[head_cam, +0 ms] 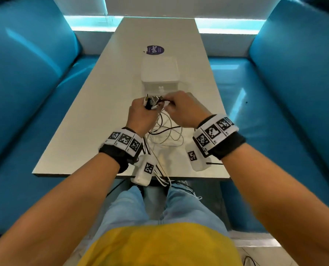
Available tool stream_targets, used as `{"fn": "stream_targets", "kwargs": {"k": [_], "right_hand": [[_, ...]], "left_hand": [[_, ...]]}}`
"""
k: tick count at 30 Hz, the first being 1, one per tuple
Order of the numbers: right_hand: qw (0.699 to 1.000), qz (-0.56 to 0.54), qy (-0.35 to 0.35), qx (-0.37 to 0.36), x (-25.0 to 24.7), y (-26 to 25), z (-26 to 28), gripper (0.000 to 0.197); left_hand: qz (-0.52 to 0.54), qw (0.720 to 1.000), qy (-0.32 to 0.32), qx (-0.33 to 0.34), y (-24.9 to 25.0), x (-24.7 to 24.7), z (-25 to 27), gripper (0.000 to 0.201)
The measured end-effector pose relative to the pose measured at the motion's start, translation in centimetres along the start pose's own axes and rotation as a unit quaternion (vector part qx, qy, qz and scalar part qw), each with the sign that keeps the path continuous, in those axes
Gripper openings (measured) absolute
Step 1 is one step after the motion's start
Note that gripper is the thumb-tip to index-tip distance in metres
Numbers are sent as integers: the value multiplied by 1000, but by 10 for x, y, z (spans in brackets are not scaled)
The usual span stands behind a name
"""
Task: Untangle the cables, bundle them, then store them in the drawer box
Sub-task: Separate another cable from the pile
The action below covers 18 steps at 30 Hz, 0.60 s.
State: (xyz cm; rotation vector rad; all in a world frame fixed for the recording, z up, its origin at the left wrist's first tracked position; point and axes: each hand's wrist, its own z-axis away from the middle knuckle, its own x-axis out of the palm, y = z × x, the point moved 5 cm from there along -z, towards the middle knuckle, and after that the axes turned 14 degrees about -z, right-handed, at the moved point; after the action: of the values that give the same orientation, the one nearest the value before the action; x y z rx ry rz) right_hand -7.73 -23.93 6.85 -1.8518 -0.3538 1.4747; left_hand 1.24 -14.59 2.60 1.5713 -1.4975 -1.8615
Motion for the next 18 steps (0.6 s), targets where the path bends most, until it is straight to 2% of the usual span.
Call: {"fn": "stream_targets", "kwargs": {"k": [3, 6, 10, 12, 15, 17, 18], "right_hand": [[998, -44, 54, 0, 0, 5, 0, 19], [992, -82, 95, -7, -13, 2, 2, 18], [980, -124, 154, -22, -36, -4, 6, 16], [965, -179, 189, -25, -48, -5, 9, 16], [925, -278, 255, -40, -76, -11, 16, 15], [912, -287, 288, -51, -92, -12, 20, 14], [915, -264, 302, -49, -96, -11, 21, 13]], "left_hand": [[-3, 1000, -13, 15, -6, -3, 2, 14], [-16, 999, -37, 17, -12, 2, 3, 21], [-9, 998, -56, 8, -15, 11, 1, 14], [-17, 997, -71, 9, -12, 14, 0, 15], [-55, 992, -108, 24, -8, 18, 2, 24], [-65, 991, -113, 28, -7, 18, 3, 30], [-64, 992, -104, 25, -7, 17, 2, 30]]}}
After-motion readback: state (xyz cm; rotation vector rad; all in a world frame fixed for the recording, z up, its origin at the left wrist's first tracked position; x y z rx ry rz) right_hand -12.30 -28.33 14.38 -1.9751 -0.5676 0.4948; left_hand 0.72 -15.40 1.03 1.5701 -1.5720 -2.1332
